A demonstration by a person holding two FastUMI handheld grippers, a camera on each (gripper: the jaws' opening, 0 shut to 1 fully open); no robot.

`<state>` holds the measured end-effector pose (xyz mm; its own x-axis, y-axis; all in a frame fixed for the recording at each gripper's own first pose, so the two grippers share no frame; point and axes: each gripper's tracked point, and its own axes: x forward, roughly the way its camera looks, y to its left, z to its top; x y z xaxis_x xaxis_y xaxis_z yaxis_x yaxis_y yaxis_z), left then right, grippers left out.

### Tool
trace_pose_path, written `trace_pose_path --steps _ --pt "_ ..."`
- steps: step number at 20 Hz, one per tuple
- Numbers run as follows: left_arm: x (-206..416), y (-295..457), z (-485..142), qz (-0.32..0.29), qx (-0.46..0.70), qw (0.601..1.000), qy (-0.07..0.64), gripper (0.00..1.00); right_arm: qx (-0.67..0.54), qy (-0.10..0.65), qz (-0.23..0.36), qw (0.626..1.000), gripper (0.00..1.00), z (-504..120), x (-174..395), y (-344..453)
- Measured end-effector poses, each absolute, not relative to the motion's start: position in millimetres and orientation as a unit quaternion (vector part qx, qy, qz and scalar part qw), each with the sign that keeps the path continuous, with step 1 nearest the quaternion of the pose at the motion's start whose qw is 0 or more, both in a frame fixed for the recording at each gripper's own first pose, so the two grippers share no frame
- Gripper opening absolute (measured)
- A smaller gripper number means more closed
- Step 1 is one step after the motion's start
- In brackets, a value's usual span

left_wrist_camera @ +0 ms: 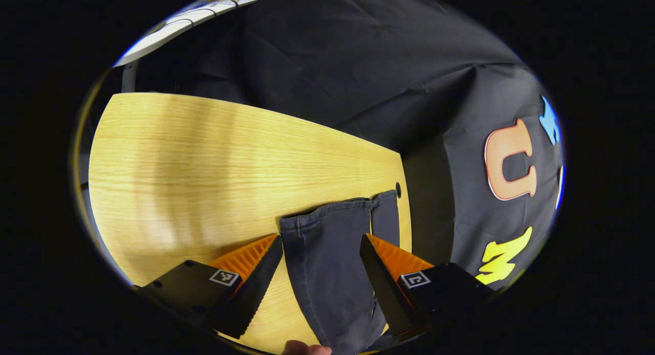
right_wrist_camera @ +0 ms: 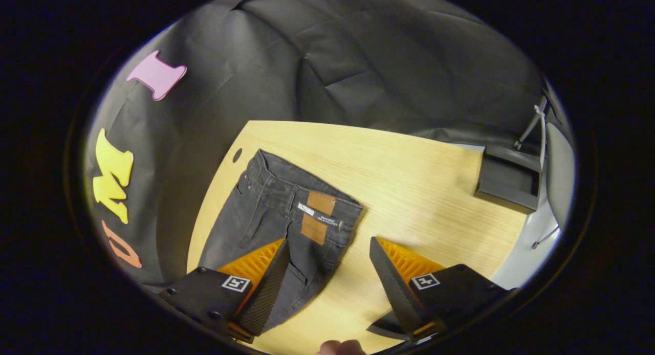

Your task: Grasp the waist and the cuffs of the jeans and fold them to make the two legs overlap; first hold the waist and fold one-third of the jeans toward the cuffs, then hold the cuffs and fold the remaining one-third in the same direction to finish folding.

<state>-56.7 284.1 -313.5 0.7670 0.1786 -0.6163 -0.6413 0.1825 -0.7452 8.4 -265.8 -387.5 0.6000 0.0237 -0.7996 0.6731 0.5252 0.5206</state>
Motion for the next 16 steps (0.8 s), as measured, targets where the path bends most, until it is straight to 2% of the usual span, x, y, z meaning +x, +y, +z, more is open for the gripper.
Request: trace_pose_path --steps 3,4,5,7,8,10,11,12,13,14,15,16 --pt "-38 283 -316 0.271 -0.571 0.747 0.205 0.99 0.43 0.397 -0.206 0.784 0.93 -390 14 -264" --pt "-38 284 -315 0.269 -0.571 0.748 0.206 0.99 0.426 0.396 -0.205 0.787 0.98 -390 19 -264" --pt "-36 285 -315 0.268 -0.571 0.748 0.206 0.99 0.426 0.395 -0.205 0.788 0.94 -390 22 -262" --pt "-31 285 -315 0.265 -0.573 0.748 0.208 1.0 0.428 0.391 -0.208 0.788 0.94 -390 29 -259" --pt "-27 284 -315 0.261 -0.575 0.748 0.207 0.95 0.427 0.39 -0.206 0.79 0.98 -390 32 -259" --pt "-16 281 -313 0.247 -0.579 0.748 0.208 0.95 0.425 0.388 -0.206 0.792 0.98 -390 32 -259" --pt "-12 280 -313 0.242 -0.579 0.75 0.21 0.94 0.425 0.388 -0.206 0.792 0.92 -389 31 -259" --pt "-8 278 -317 0.239 -0.579 0.75 0.214 0.94 0.426 0.387 -0.208 0.791 0.9 -389 31 -260" --pt "-4 277 -318 0.236 -0.58 0.749 0.217 0.89 0.426 0.387 -0.211 0.79 0.89 -391 31 -261" --pt "1 277 -319 0.236 -0.582 0.747 0.218 0.96 0.422 0.39 -0.216 0.79 0.94 -392 30 -262" --pt "5 275 -320 0.235 -0.584 0.745 0.219 0.78 0.413 0.398 -0.223 0.788 0.84 -395 27 -263" --pt "9 274 -321 0.234 -0.586 0.744 0.218 0.76 0.406 0.4 -0.228 0.79 0.75 -396 26 -265"
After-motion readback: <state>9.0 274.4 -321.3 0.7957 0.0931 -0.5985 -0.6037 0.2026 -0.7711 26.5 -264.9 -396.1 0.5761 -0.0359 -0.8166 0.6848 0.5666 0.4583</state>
